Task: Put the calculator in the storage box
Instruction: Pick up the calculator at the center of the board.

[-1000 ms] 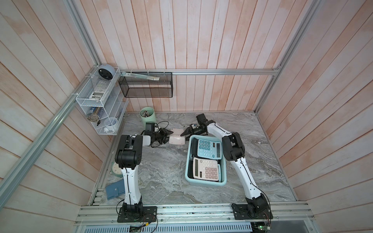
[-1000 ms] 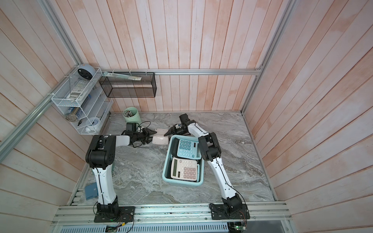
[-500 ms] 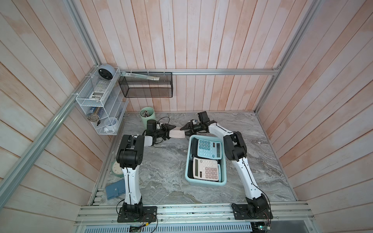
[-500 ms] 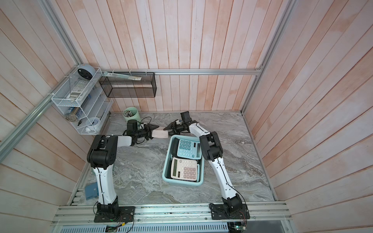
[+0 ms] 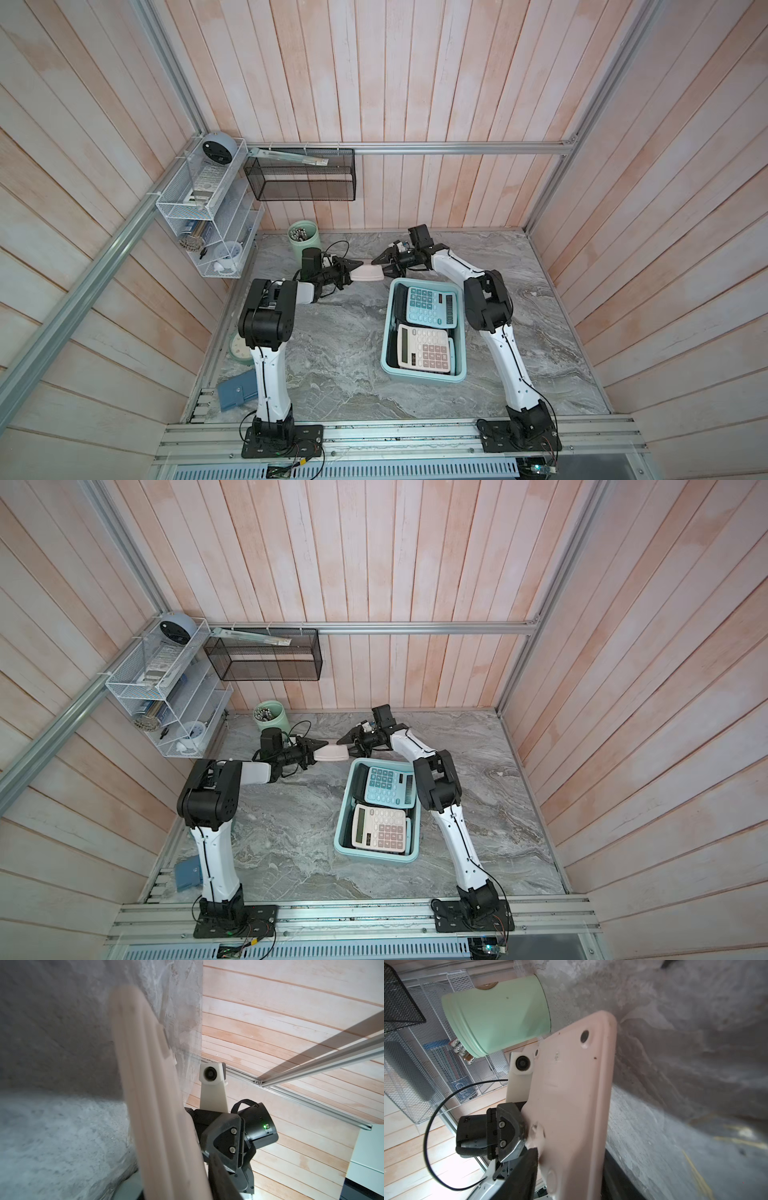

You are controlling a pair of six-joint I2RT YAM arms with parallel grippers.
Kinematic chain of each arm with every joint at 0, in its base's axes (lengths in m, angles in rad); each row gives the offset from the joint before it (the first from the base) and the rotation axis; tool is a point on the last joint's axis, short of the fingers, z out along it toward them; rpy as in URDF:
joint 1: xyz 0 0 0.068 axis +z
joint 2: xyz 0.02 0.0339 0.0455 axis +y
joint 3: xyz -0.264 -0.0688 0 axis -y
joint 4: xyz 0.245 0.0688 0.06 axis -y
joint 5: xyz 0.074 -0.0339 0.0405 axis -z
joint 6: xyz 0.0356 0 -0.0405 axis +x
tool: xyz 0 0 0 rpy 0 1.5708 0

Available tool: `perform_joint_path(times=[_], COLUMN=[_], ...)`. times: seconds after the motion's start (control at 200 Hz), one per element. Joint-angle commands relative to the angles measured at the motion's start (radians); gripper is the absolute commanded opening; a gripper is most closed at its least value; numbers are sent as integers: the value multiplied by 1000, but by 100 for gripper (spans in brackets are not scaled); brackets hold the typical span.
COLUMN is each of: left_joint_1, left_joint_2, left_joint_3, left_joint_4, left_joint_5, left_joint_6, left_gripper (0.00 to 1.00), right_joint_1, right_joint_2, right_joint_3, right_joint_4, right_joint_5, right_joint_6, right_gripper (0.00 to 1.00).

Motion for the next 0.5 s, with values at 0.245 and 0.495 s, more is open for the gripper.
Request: perform_joint_path(times=[0.245,0.495], left_joint_1=[15,21], left_joint_2=[-174,-344], left_joint_3=[-39,-50], left_joint_4=[30,-245], left_joint_5=[-37,-108], left_joint_6=[-116,-89], left_gripper=[6,6], right_joint_1=[-28,-30], right_joint_2=[-200,-384], right_joint_3=[-4,-84], right_joint_4=[-170,-218], right_joint_5=[97,178], right_joint_6=[-260,-416], right_gripper=[61,85])
